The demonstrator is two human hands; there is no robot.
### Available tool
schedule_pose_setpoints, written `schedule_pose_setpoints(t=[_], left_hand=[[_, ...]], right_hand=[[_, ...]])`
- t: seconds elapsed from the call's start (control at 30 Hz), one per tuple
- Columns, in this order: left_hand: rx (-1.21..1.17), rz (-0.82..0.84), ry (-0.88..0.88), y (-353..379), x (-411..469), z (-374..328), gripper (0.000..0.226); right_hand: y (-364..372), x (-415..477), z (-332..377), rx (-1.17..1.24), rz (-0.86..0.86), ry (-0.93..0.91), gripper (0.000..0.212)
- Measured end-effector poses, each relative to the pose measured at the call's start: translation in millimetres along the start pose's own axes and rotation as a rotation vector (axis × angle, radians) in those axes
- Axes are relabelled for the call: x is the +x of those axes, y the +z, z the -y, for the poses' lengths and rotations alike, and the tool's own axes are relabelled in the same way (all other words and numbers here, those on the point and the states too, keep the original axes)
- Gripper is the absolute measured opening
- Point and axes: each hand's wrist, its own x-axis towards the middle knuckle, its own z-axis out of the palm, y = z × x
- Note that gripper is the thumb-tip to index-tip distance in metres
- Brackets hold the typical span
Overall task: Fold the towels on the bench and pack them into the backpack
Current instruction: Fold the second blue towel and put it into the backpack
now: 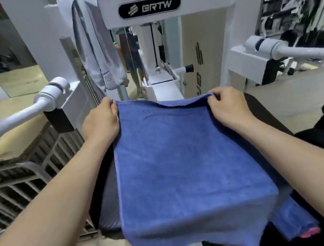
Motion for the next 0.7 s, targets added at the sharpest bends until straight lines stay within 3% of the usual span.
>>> schedule_pose_setpoints(t=[0.13,0.23,0.3,0.5,0.6,0.7], left_hand=[[0.057,0.014,-0.016,22,44,4,0.034],[0.07,0.021,-0.015,34,64,4,0.035],[0.074,0.031,-0.021,40,71,6,0.035],[-0.146,-0.002,0.015,7,37,-17,0.022],[-0.239,0.187,0.063,-31,-25,-28,0.006],[-0.207,0.185,0.059,-53,-105,-21,0.021]], right_hand=[[34,38,-6,-0.111,0.003,-0.009,0.022],[48,54,-4,-0.197,0.129,-0.011,0.046],[52,61,-3,-0.25,0.177,-0.04,0.047],[46,56,6,-0.486,-0.035,-0.219,0.032],[28,23,33,-0.313,0.134,-0.302,0.03],[7,-44,60,-0.021,0.39,-0.444,0.02]])
